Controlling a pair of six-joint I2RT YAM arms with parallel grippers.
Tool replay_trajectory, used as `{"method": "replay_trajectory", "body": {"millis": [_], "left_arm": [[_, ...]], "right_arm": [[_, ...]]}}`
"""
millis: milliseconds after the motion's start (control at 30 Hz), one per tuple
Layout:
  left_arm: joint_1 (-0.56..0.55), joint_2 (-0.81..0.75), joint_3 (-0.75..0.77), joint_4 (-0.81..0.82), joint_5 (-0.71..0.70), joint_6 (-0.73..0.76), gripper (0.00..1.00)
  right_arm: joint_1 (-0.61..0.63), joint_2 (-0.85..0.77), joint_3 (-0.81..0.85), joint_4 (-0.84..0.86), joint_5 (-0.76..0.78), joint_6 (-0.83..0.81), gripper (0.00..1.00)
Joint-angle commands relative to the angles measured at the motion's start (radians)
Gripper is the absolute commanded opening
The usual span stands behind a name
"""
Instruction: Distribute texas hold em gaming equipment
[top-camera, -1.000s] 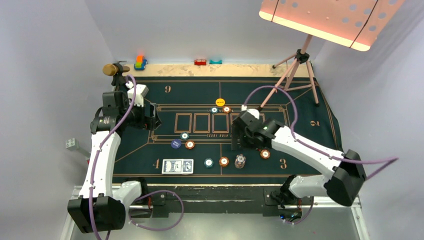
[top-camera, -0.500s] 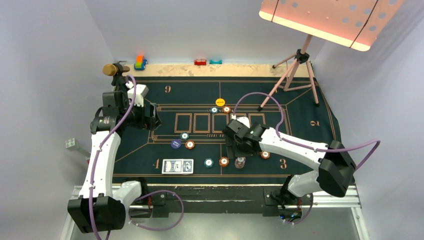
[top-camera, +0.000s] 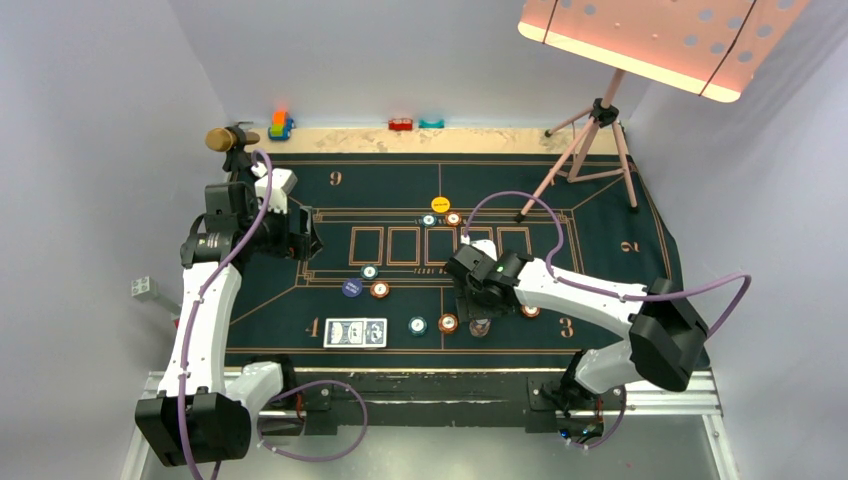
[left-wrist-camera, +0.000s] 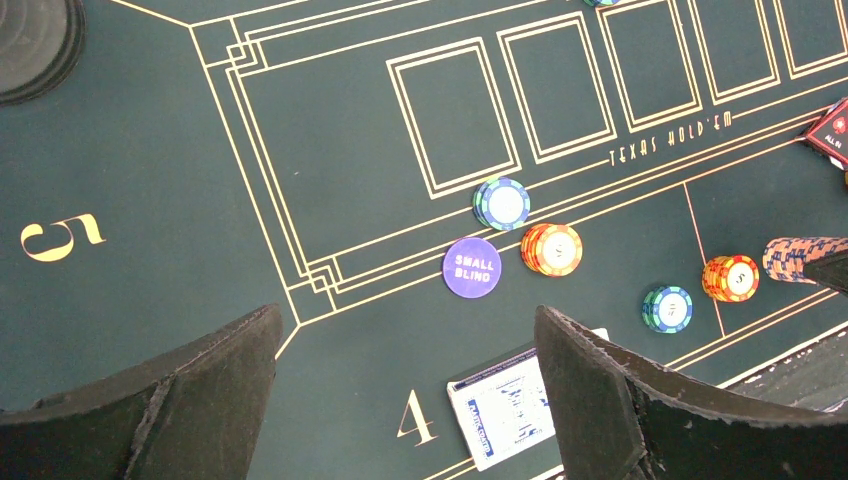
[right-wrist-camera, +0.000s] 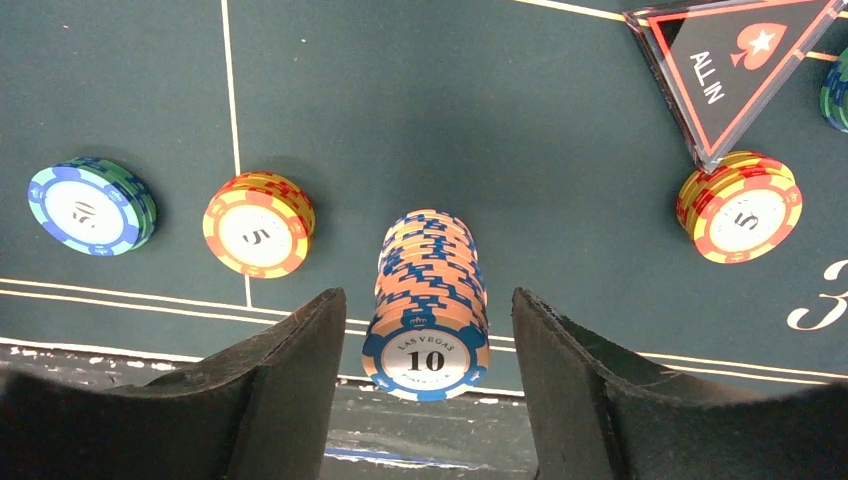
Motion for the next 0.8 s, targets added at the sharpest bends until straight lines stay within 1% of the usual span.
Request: {"method": "replay_trajectory", "body": {"millis": [0,200,633,767], "left_arm": [[0.01,-0.017,-0.005,0.023,0.014,0.018,1.0],[0.009,-0.018,-0.005,0.025,0.014,0.018,1.0],[0.01,-0.021,-0.003,0.025,0.014,0.017,1.0],[0.01,-0.02,-0.003,0.025,0.012,0.017,1.0]], "right_arm": [[0.005,0.002,-0.008,0.024,-0.002,0.009,0.63],[0.005,-0.004,-0.008,0.024,0.002,0.01,0.56],[0.007,0.004,-0.021,0.028,-0.007,0.007,0.55],[0.007,-0.003,-0.021,0.028,-0.006,0.009,0.51]]}}
